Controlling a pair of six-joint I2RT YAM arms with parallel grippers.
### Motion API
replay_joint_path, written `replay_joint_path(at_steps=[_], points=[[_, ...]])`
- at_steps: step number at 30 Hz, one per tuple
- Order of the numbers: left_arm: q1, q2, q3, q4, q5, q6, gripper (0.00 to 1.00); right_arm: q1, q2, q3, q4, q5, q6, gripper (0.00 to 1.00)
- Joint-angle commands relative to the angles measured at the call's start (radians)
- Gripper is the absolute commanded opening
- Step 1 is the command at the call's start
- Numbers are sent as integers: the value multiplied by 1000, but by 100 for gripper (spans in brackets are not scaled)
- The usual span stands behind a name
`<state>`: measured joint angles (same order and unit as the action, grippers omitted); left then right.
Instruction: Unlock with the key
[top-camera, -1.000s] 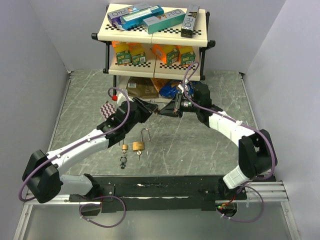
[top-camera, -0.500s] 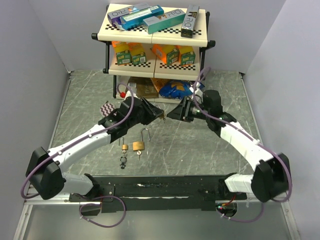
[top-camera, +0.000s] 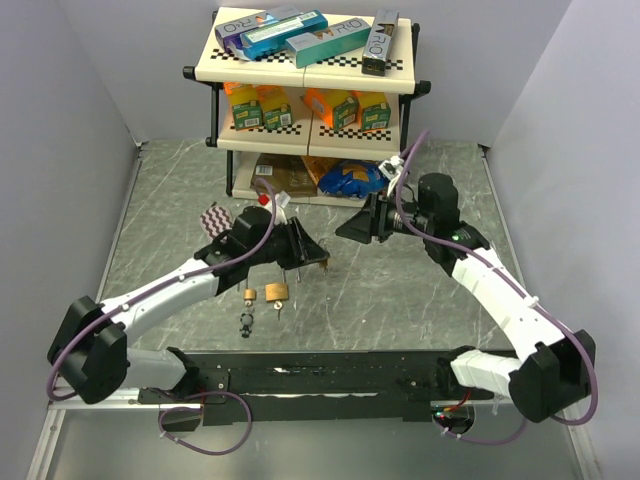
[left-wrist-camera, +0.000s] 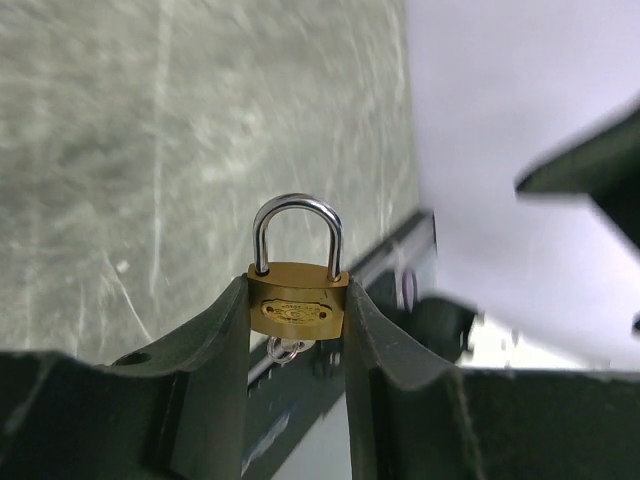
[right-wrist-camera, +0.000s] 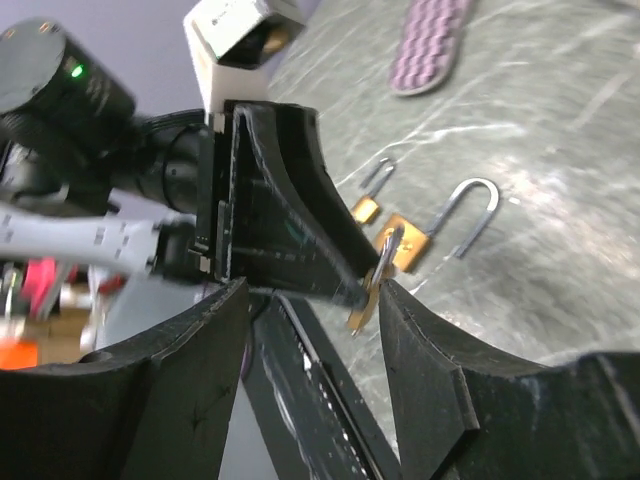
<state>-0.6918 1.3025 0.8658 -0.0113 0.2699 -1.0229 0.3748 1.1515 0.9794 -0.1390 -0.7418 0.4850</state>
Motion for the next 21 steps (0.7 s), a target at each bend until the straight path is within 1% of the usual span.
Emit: replay_joint_path(at_steps=[1,5,7,10,16,20,21], points=[[11,-95,-21,97,190,142,1,-1,48,112,1,-174,-117,61],[15,-134,-27,65,221,214,1,47,111,212,-169,-41,-232,61],[17,-137,-27,54,232,222,1,68,146,238,-210,-33,-241,61],[17,-143,-24,36,209,221,1,98,163,240,-220,-27,-244,61],[17,-155,-28,43,192,210,1,151,185,249,-263,19,-302,61],[17,-161,-27,40,189,208,1,159,194,231,-295,50,-335,61],[17,-163,-28,46,190,208,1,159,195,222,-301,80,-338,61]])
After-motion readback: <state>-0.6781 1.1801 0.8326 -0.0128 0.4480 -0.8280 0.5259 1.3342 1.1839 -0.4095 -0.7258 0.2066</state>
